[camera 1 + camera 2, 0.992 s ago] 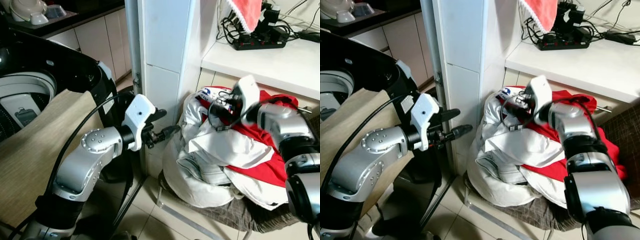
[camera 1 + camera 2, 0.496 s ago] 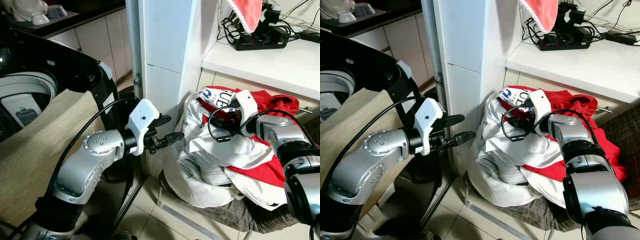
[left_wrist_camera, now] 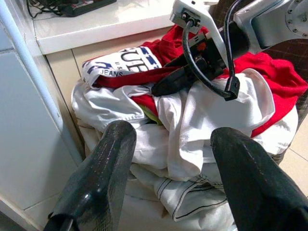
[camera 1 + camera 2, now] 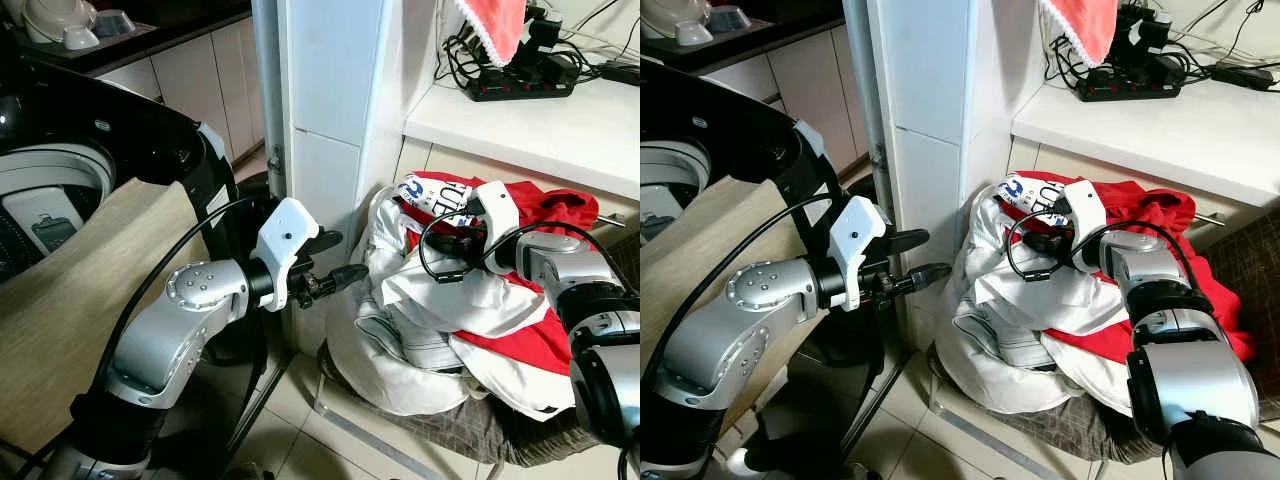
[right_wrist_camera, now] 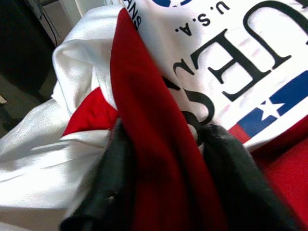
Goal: Clothes washing
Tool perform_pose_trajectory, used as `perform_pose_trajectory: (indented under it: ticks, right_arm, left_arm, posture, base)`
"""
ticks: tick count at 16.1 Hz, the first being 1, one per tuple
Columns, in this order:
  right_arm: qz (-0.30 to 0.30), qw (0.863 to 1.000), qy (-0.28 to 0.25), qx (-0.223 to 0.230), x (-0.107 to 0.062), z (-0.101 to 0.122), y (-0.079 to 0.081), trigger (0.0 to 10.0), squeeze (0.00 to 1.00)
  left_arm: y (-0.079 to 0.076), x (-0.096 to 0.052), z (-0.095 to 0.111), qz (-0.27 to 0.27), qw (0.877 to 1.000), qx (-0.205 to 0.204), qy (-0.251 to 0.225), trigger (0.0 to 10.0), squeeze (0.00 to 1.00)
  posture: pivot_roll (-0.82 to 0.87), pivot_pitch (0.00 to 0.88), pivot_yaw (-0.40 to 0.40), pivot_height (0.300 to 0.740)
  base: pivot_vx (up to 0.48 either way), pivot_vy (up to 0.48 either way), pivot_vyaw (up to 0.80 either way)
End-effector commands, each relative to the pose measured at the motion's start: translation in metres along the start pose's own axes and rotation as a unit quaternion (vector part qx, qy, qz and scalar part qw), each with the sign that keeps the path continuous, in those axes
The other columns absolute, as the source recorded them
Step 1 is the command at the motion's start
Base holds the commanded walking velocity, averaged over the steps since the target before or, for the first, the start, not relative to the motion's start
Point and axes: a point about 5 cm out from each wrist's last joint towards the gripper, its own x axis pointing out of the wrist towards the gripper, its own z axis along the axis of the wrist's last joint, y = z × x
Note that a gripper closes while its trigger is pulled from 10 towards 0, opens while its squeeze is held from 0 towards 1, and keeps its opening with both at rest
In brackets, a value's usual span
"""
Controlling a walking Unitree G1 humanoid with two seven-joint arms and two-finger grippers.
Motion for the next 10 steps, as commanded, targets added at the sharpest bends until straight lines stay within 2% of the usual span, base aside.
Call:
perform_pose_trajectory:
  ticks: [1,6,8,10]
  right_arm:
    - [-0.01,1.0,0.001,-0.002,-0.005,0.003,-0.006,0.0,0.0]
    - [-0.026,1.0,-0.017,0.001,-0.011,0.012,-0.013,0.0,0.0]
    - [-0.036,0.997,-0.063,0.008,-0.019,0.03,-0.019,0.0,0.0]
    - [0.006,0.986,-0.158,0.047,-0.033,0.067,-0.017,0.0,0.0]
  left_arm:
    - [-0.002,0.0,0.002,-0.008,1.0,0.008,0.003,10.0,0.0]
    - [-0.001,0.002,0.002,-0.006,1.0,0.011,0.002,10.0,0.0]
    - [0.0,0.002,0.003,-0.001,1.0,0.016,0.001,10.0,0.0]
    - [0.002,0.002,0.003,0.004,1.0,0.017,-0.001,10.0,0.0]
  posture:
    - [-0.08,0.0,0.012,0.74]
    - [-0.09,0.0,0.012,0.74]
    - [-0.09,0.0,0.012,0.74]
    - [-0.09,0.0,0.016,0.74]
  base:
    - [0.0,0.0,0.0]
    - [0.0,0.0,0.0]
    - [0.0,0.0,0.0]
    - [0.0,0.0,0.0]
